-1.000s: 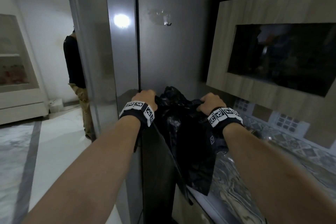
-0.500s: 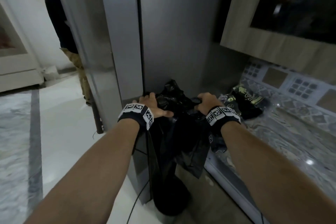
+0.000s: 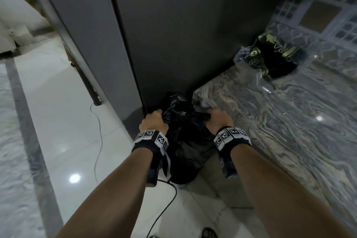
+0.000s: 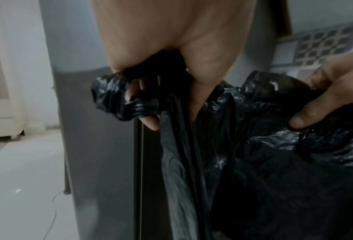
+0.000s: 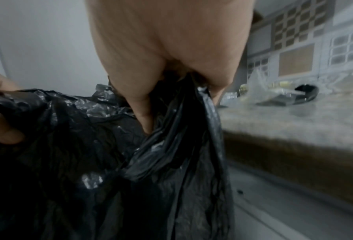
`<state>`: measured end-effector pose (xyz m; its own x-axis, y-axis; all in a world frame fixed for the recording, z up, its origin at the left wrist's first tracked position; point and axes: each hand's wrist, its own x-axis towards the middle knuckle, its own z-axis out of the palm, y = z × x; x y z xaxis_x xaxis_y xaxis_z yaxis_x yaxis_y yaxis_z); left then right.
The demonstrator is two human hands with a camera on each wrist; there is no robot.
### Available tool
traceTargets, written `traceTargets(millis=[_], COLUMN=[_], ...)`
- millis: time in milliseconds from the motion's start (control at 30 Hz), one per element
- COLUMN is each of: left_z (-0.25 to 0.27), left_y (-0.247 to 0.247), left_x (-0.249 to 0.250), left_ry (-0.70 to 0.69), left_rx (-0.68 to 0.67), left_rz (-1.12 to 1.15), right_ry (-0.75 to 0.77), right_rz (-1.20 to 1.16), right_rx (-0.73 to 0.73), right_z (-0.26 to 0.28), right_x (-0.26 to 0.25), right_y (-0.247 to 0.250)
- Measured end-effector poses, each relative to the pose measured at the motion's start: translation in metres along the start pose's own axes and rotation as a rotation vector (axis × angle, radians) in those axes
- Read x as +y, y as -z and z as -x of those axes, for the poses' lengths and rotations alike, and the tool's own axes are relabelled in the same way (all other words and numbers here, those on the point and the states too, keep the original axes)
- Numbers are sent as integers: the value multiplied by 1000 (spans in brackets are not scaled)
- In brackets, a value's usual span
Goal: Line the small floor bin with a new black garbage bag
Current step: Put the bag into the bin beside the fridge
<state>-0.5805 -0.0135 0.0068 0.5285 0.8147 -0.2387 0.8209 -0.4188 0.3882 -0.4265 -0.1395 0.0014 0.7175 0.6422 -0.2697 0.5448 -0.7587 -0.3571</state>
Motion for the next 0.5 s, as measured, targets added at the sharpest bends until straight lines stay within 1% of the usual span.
traceTargets(millis=[67, 133, 200, 267, 333, 433, 500], left_z=[-10, -19, -31, -43, -55, -71, -85], left_y=[-36, -70, -104, -137, -168, -218, -253], left_x=[-10, -21, -33, -47, -64, -91, -111], left_ry=[27, 41, 34, 24, 26, 42, 48], left_rx=[-2, -6, -11, -24, -29, -30, -27], left_rz=[5, 20, 43, 68, 83, 110, 130], right_ry=[34, 42, 39, 49, 39, 24, -10], right_rz=[-13, -36, -40, -58, -82, -121, -103], right_rx=[2, -34, -63, -53, -42, -64, -61], right_z=[-11, -23, -34, -44, -53, -70, -83], right_x=[17, 33, 46, 58, 67, 80, 93], right_y=[-25, -51, -79, -107, -138, -189, -228])
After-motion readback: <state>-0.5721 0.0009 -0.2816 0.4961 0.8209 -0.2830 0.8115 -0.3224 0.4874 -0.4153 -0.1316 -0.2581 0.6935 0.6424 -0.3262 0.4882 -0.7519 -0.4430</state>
